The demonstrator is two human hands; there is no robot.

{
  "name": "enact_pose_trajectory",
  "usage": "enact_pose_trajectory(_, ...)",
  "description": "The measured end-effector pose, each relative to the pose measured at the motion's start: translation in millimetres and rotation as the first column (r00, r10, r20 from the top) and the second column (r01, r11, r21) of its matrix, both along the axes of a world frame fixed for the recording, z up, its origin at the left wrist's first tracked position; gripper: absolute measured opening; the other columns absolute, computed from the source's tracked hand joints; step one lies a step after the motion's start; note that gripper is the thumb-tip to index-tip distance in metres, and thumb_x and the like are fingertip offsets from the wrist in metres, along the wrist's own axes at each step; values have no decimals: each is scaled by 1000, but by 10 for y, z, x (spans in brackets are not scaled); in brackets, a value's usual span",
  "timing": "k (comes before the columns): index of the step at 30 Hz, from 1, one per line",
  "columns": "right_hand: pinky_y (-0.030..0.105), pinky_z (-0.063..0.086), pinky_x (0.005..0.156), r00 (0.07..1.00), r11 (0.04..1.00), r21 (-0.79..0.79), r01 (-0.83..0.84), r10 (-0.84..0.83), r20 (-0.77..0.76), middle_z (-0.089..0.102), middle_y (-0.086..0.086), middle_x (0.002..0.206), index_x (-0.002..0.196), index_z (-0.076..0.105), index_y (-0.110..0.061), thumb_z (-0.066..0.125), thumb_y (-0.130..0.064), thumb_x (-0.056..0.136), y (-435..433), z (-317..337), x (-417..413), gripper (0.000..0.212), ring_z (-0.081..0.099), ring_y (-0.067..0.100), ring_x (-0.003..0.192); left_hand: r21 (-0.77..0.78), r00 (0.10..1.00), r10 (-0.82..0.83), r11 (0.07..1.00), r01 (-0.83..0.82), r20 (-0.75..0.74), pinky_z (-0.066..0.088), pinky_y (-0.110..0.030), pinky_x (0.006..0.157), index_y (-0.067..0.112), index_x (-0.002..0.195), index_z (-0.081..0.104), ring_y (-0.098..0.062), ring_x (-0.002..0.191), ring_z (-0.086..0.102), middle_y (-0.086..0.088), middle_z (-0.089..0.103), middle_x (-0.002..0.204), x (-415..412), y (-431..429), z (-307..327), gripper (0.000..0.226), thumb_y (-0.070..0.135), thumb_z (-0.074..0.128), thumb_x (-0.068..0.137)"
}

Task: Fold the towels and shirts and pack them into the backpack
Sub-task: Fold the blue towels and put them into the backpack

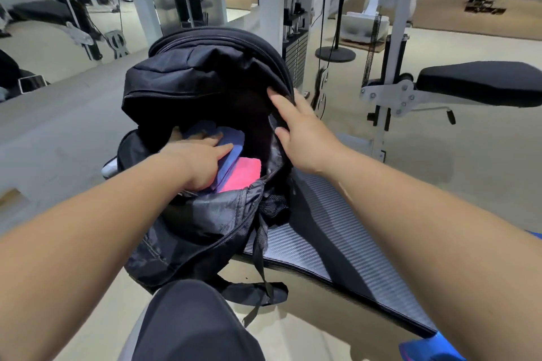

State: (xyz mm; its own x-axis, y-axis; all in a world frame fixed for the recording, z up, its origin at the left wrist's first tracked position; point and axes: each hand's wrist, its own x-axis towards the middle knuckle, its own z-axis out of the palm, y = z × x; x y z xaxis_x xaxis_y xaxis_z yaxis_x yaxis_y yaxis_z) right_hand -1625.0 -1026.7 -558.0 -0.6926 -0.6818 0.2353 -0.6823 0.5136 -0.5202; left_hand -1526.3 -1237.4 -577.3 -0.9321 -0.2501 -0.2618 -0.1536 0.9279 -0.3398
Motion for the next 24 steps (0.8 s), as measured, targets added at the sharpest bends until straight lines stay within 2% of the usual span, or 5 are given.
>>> enact_pose_trajectory(2, 29, 21, 117, 998, 1000, 10, -25, 25, 52, -8, 4, 169, 157, 15, -43, 43, -19, 105, 115, -59, 87, 64, 16, 28, 153, -6, 978, -72, 997, 72, -194, 35, -56, 111, 34, 157, 23, -26, 144, 35, 3, 28, 162, 177, 185, 118, 58, 41, 36, 101)
enact_pose_trajectory(4, 32, 21, 120, 995, 999, -25, -39, 41, 96, -8, 2, 169, 157, 15, -47, 43, -22, 105, 302, -111, 213, 64, 24, 28, 151, 73, 891, -132, 981, 181, -434, 49, -51, 96, 30, 146, 46, -30, 122, 54, 2, 54, 141, 384, 436, 214, 52, 42, 33, 97)
enact_pose_trajectory(7, 31, 19, 121, 985, 996, -91, -25, 40, 167, -3, -1, 169, 156, 19, -45, 45, -24, 105, 697, -266, 412, 61, 22, 22, 151, 189, 798, -181, 919, 345, -575, 54, -49, 82, 28, 125, 63, -29, 101, 59, 4, 65, 114, 633, 965, 312, 44, 43, 37, 93)
enact_pose_trajectory(17, 40, 28, 119, 883, 918, 60, 392, -393, 256, 26, 1, 161, 148, 41, -34, 53, -29, 101, 2720, -1038, 702, 49, 24, 18, 149, 370, 846, -353, 782, 502, -401, 48, -45, 96, 33, 135, 51, -23, 123, 50, 6, 57, 126, 338, 2953, -55, 40, 48, 44, 99)
enact_pose_trajectory(24, 38, 38, 111, 736, 762, 119, 636, -646, 202, 52, -2, 141, 133, 60, -26, 62, -31, 95, 3932, -1290, 880, 37, 43, 23, 136, 481, 924, -309, 789, 382, -228, 49, -39, 86, 23, 116, 60, -27, 109, 57, -3, 59, 114, -32, 3862, -658, 41, 57, 54, 92)
